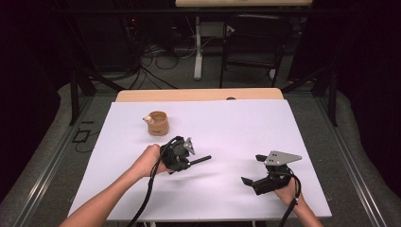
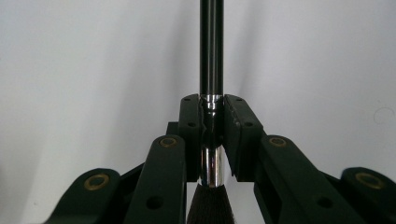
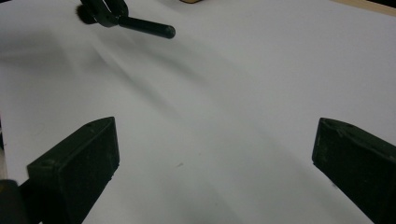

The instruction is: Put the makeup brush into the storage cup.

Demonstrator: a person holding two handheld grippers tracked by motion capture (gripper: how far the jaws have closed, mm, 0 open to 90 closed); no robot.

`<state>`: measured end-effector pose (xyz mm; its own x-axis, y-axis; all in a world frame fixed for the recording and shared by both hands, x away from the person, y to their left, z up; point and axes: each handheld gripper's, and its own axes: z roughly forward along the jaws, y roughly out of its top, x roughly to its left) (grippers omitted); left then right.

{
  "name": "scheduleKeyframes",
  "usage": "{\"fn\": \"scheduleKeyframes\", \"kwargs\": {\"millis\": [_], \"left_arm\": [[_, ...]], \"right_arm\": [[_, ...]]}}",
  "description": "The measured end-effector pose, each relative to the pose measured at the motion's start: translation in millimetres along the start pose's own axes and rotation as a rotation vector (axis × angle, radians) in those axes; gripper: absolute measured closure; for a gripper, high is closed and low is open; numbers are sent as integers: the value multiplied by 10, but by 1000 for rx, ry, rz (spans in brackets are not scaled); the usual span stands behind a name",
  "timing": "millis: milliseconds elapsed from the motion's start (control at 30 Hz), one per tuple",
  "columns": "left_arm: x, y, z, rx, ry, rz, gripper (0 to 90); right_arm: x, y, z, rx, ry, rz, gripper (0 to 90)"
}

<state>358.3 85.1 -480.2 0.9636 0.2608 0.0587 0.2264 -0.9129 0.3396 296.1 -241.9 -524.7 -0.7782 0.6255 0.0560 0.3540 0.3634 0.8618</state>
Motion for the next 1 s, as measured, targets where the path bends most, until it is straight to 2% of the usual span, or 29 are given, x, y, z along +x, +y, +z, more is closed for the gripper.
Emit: {"fn": "scheduleKeyframes", "kwargs": {"millis": [67, 100, 133, 167, 267, 300, 367, 400, 433, 467, 533, 567, 600, 633, 667, 767, 833, 867, 900, 1000], "left_arm": [[-17, 12, -1, 0, 1, 8, 780], [-48, 42, -9, 8, 4, 39, 780], [-48, 42, -9, 8, 4, 39, 780], [-73, 62, -12, 9, 5, 56, 780], [-144, 120, -9, 11, 11, 100, 780], [-144, 120, -9, 11, 11, 100, 780], [-171, 150, -2, 16, 9, 127, 780], [-183, 162, 5, 16, 7, 133, 780], [-190, 170, 9, 17, 9, 142, 780], [-202, 181, 20, 17, 8, 147, 780], [-216, 200, 38, 18, 6, 162, 779], [-221, 206, 45, 19, 3, 166, 780], [-227, 215, 56, 19, 2, 179, 780], [-237, 224, 66, 17, 1, 183, 779], [-244, 235, 73, 17, -3, 195, 780], [-273, 283, 110, 19, -6, 223, 779], [-283, 295, 118, 22, -2, 228, 779], [-289, 308, 125, 25, -3, 231, 779], [-305, 330, 141, 25, 3, 242, 779], [-316, 354, 154, 32, 5, 257, 779]], "right_arm": [[5, 20, 13, 1, 4, -2, 4], [21, 79, 55, 2, 19, -8, 4], [21, 79, 55, 2, 19, -8, 4], [46, 153, 114, 9, 41, -19, 4], [86, 242, 210, 20, 63, -42, 0], [101, 271, 250, 28, 75, -48, 0], [118, 296, 293, 36, 83, -57, 0], [154, 342, 399, 54, 104, -73, 0], [154, 342, 399, 54, 104, -73, 0], [182, 369, 484, 71, 120, -83, 0], [193, 376, 515, 72, 126, -84, 0], [211, 389, 555, 83, 132, -87, 17], [237, 396, 597, 85, 142, -99, 112], [254, 396, 609, 82, 145, -104, 154], [269, 394, 621, 78, 147, -106, 165], [300, 378, 632, 80, 158, -109, 274], [309, 360, 636, 85, 153, -113, 354], [309, 360, 636, 85, 153, -113, 354], [307, 344, 636, 92, 156, -111, 448], [308, 337, 637, 97, 161, -112, 503]]}}
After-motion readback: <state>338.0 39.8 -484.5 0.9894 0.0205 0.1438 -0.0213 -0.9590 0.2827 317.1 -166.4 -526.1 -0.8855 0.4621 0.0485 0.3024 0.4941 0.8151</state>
